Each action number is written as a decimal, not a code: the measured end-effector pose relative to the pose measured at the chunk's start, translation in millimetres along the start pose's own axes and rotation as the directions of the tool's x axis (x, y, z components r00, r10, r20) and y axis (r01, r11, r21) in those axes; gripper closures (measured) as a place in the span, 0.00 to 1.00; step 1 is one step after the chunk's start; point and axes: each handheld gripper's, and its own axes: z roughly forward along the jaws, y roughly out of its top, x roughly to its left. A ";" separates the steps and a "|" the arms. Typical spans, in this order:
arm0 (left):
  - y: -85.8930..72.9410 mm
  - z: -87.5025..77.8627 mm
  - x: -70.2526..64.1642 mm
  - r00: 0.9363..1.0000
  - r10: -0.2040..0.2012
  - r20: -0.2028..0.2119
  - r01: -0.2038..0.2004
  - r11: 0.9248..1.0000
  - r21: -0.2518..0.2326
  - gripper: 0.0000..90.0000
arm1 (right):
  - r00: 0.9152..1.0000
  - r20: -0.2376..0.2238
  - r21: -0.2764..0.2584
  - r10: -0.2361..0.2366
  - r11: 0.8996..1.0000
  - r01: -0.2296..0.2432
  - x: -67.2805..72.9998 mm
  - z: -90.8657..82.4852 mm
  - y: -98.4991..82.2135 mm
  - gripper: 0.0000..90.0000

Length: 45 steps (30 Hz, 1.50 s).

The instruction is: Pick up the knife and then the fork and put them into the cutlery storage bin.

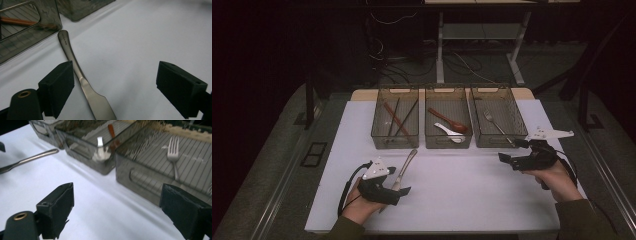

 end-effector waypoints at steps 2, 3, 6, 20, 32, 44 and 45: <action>0.2 -0.9 0.2 1.000 -0.002 -0.003 0.002 1.000 -0.001 0.21 | 1.000 0.002 -0.009 -0.006 1.000 0.006 2.6 -1.4 -7.1 0.13; 0.4 -1.5 0.4 1.000 -0.005 -0.005 0.005 1.000 -0.003 0.23 | 1.000 -0.001 -0.018 -0.007 1.000 0.007 4.3 -2.1 -10.7 0.13; 1.7 -3.6 2.4 1.000 -0.008 -0.014 0.008 1.000 -0.004 0.37 | 1.000 -0.015 -0.032 -0.018 0.999 0.017 10.0 -3.2 -21.7 0.14; 22.8 22.4 32.3 0.988 -0.042 -0.151 0.053 0.996 0.067 0.99 | 0.999 -0.022 0.019 -0.029 0.999 0.029 36.4 -4.0 -61.7 0.15; 37.4 68.5 54.7 0.976 -0.045 -0.212 0.074 0.988 0.134 0.99 | 1.000 -0.014 0.031 -0.027 0.999 0.027 34.7 -1.9 -64.5 0.15; 40.7 78.4 53.4 0.984 -0.065 -0.166 0.089 0.985 0.146 0.99 | 0.999 -0.012 0.036 -0.037 0.999 0.038 34.1 -1.3 -64.9 0.15; 41.1 79.0 52.6 0.986 -0.063 -0.153 0.086 0.985 0.151 0.99 | 0.999 -0.011 0.035 -0.039 0.999 0.039 34.3 -1.1 -64.8 0.15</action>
